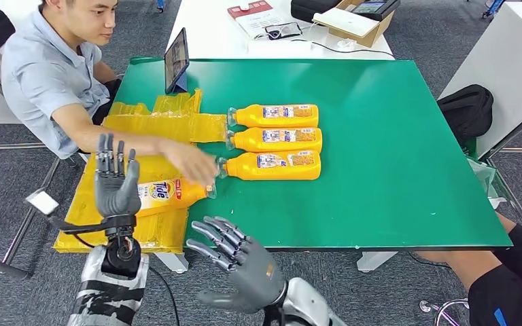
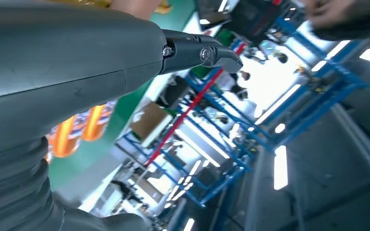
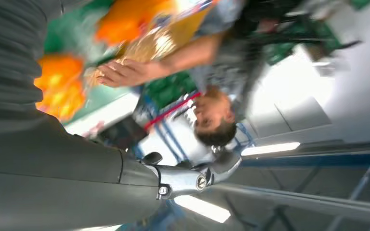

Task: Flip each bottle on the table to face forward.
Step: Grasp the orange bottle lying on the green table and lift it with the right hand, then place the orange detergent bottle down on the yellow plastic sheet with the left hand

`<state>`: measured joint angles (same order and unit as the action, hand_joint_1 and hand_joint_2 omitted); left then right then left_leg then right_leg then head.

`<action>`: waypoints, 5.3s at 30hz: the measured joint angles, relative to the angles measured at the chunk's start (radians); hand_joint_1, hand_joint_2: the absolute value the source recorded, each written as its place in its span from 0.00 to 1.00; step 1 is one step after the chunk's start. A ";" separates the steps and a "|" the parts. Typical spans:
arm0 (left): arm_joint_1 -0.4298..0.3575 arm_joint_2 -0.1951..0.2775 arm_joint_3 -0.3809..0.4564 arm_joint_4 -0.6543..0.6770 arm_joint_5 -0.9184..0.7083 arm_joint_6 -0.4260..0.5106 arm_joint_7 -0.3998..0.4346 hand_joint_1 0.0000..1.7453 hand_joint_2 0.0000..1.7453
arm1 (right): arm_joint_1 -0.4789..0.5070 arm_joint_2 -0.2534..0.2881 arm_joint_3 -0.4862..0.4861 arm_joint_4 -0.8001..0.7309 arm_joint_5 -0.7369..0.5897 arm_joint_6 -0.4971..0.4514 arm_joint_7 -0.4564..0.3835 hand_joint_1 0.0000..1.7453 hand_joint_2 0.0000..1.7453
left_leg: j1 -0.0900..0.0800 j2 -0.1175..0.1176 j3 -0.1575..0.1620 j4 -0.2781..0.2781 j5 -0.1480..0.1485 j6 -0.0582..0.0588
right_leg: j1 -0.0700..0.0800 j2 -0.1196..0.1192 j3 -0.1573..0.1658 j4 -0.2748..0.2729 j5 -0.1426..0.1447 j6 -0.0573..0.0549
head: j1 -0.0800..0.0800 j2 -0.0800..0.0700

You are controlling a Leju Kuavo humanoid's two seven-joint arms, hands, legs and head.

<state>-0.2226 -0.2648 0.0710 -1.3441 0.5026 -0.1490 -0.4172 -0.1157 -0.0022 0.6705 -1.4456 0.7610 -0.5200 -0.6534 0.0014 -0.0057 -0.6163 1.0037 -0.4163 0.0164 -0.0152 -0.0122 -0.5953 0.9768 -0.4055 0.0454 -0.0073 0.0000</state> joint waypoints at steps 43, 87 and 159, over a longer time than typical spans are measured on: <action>0.146 -0.004 -0.159 -0.163 -0.347 0.327 -0.038 0.00 1.00 | -0.390 -0.125 -0.443 0.734 0.226 0.214 0.163 0.00 1.00 | -0.001 -0.001 -0.001 0.000 0.001 0.001 | -0.001 0.000 0.000 0.000 0.001 0.001 | 0.000 0.000; 0.180 0.032 -0.189 -0.140 -0.295 0.314 -0.026 0.00 1.00 | -0.388 -0.041 -0.471 0.714 -0.229 0.391 0.096 1.00 1.00 | 0.000 0.000 0.000 0.000 0.000 0.001 | 0.000 0.001 0.000 0.000 0.001 0.001 | 0.000 0.000; 0.197 0.093 -0.442 -0.165 -0.378 -0.081 0.131 1.00 1.00 | -0.041 0.209 -0.282 0.365 -0.467 0.486 0.086 1.00 1.00 | 0.000 0.001 -0.002 0.000 0.000 0.000 | 0.000 0.001 -0.002 0.000 0.001 0.001 | 0.000 0.000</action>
<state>-0.0254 -0.1718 -0.3708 -1.5091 0.1244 -0.2301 -0.2864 -0.1568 0.2072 0.3883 -1.0805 0.2944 -0.0341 -0.5671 0.0013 -0.0052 -0.6185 1.0036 -0.4162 0.0166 -0.0153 -0.0111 -0.5972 0.9768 -0.4050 0.0462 -0.0070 0.0000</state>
